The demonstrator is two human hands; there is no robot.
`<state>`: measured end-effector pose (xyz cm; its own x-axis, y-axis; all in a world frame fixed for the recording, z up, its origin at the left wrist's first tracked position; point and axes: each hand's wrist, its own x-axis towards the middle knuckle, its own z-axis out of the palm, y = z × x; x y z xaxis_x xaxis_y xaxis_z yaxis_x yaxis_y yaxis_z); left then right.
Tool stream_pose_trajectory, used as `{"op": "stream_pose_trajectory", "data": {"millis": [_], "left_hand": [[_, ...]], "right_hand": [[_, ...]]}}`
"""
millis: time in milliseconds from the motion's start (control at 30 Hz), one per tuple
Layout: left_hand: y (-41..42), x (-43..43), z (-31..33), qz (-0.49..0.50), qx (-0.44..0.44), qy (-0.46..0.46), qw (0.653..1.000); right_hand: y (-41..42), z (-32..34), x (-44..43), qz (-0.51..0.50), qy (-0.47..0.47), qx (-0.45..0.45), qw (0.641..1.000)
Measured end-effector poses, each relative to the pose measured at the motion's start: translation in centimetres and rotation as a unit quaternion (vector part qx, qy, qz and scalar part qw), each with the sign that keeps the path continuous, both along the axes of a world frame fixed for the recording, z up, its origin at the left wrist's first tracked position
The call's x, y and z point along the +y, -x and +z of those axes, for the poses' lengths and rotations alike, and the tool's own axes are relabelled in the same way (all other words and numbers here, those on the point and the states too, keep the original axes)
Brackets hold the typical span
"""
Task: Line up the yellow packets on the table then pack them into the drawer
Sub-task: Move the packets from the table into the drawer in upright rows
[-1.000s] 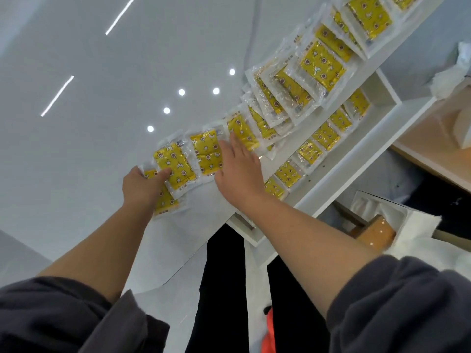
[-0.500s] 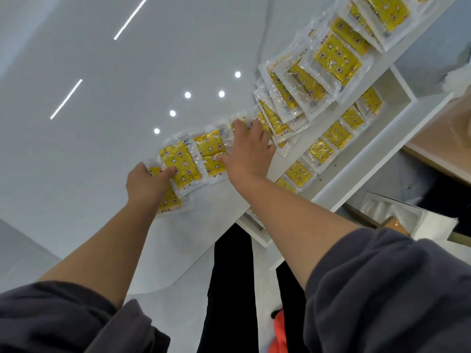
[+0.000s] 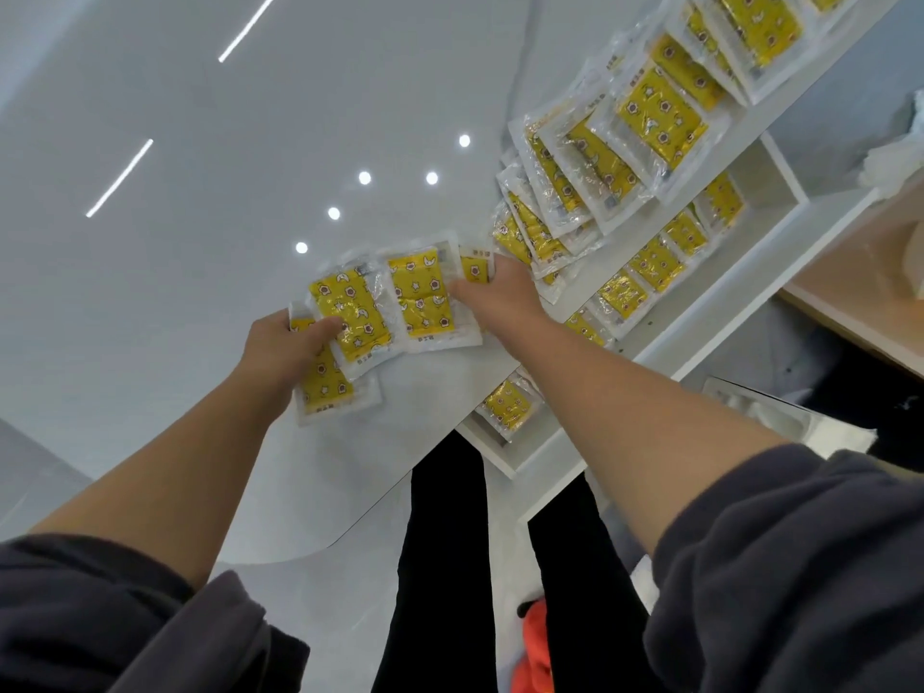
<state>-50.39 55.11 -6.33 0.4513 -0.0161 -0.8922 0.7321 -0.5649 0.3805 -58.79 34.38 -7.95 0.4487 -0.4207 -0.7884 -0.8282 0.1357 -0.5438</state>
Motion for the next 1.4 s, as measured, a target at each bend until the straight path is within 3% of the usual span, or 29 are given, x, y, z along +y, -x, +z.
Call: {"op": "stream_pose_trajectory", "data": {"millis": [267, 400, 533, 667, 733, 900, 1167, 1267, 1400], "left_hand": [[2.4, -2.7, 1.8, -0.011, 0.059, 0.052, 0.997], [5.8, -5.0, 2.0, -0.037, 0.073, 0.056, 0.995], [10.5, -8.2, 1.2, -0.117, 0.109, 0.060, 0.985], [16.4, -11.7, -2.2, -0.163, 0.156, 0.002, 0.974], [19.4, -13.6, -4.8, -0.122, 0.145, -0.051, 0.981], [23.6, -16.4, -11.3, 0.129, 0.095, -0.116, 0.980], [25.7, -16.1, -16.1, 0.166, 0.005, -0.128, 0.978], [25.6, -14.4, -16.3, 0.108, -0.032, -0.172, 0.979], [24.4, -13.5, -15.8, -0.083, -0.056, -0.259, 0.961]], "right_hand": [[4.9, 1.4, -6.1, -0.003, -0.225, 0.054, 0.973], [8.0, 2.1, -10.8, 0.040, -0.269, 0.130, 0.953], [11.0, 1.0, -15.8, 0.152, -0.255, 0.203, 0.933], [12.9, -0.6, -19.2, 0.214, -0.202, 0.250, 0.922], [13.6, -2.4, -20.5, 0.223, -0.180, 0.254, 0.924], [14.5, -8.2, -22.3, 0.191, -0.123, 0.192, 0.955], [14.5, -12.8, -20.1, 0.260, -0.084, 0.165, 0.948], [14.8, -13.6, -19.2, 0.283, -0.074, 0.166, 0.942], [14.6, -13.1, -16.5, 0.313, -0.080, 0.152, 0.934]]}}
